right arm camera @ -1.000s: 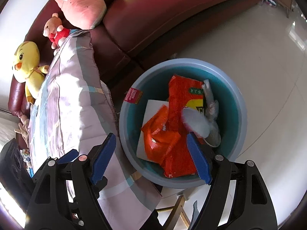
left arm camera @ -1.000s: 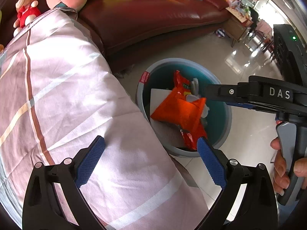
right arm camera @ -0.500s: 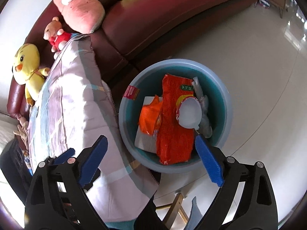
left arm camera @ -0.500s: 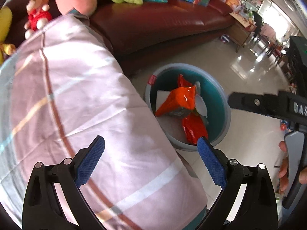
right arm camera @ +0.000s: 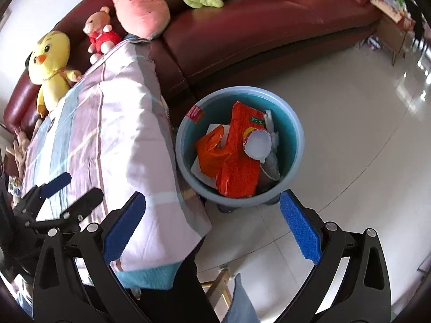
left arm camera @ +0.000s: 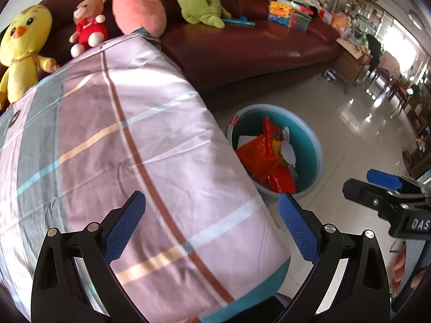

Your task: Collect trash

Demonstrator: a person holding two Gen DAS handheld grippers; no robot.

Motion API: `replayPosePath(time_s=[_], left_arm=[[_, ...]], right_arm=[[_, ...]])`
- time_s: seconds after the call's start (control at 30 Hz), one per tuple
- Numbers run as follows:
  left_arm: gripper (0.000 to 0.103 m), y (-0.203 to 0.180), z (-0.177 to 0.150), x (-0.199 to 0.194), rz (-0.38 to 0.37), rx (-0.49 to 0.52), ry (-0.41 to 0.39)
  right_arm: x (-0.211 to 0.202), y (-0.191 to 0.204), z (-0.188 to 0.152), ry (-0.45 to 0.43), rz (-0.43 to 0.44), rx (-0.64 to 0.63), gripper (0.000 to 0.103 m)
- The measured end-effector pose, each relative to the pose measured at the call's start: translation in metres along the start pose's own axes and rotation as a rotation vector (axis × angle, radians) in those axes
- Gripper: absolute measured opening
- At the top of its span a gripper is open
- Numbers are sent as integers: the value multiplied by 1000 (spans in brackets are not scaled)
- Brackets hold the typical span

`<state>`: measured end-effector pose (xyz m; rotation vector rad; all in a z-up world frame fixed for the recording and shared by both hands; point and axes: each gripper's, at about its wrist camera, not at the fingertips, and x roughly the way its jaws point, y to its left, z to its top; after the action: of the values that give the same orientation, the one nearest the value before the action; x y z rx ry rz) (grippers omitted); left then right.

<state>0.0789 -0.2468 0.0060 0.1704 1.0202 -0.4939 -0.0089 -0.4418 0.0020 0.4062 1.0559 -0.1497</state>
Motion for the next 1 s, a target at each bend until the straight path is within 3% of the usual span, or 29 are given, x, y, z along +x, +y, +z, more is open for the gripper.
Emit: replayPosePath(time_s=[0.5,1.0], left_arm=[[99,12,-36,-46,33,-34,-57],[99,13,-40,-48,43,-35,-54]], right_arm=[[-37,22,-46,-61,2,-50,96],[-40,25,-49,-58,-12,-70,96]])
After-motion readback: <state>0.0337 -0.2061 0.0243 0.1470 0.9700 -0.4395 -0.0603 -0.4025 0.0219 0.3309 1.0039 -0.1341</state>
